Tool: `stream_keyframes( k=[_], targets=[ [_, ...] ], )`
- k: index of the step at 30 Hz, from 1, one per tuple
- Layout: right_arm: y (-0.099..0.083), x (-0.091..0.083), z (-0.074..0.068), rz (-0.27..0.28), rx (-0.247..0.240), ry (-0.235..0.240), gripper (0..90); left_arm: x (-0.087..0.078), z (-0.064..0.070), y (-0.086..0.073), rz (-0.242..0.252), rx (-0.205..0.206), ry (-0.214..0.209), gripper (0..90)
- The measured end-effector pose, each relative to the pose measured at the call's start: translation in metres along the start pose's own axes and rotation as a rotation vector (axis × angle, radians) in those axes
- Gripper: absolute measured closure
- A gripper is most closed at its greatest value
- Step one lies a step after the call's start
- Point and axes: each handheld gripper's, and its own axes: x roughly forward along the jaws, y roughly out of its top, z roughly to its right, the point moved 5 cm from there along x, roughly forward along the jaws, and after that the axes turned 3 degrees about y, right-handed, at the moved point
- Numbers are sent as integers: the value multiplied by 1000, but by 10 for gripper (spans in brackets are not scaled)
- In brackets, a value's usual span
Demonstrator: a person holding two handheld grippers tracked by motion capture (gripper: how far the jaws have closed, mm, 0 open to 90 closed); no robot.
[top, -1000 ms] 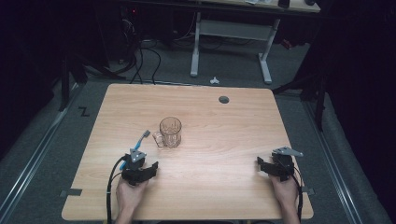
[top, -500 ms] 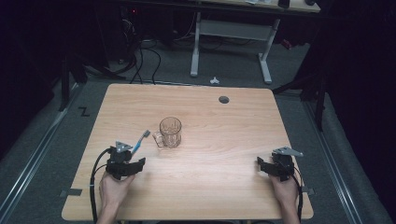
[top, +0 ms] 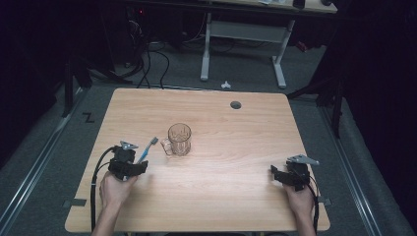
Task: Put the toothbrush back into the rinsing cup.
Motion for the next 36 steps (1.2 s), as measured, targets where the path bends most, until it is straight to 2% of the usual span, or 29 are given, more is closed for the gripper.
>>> stream_keyframes(
  k=[11,18,20,22,28,29,31,36],
  targets=[
    [0,0,0,0,1,0,306,9,-6,15,-58,23,21,498],
    [0,0,0,1,1,0,306,12,-9,28,-77,27,18,514],
    [0,0,0,1,1,0,306,13,-10,30,-79,12,3,523],
    [0,0,0,0,2,0,306,15,-10,32,-98,26,15,526],
    [0,0,0,0,2,0,306,19,-8,40,-131,37,2,534],
    [0,0,0,1,1,0,306,21,-7,44,-146,55,11,537],
    [0,0,0,1,1,0,306,22,-6,47,-156,62,12,538],
    [0,0,0,1,3,1,306,27,-6,50,-179,67,16,543]
  ],
)
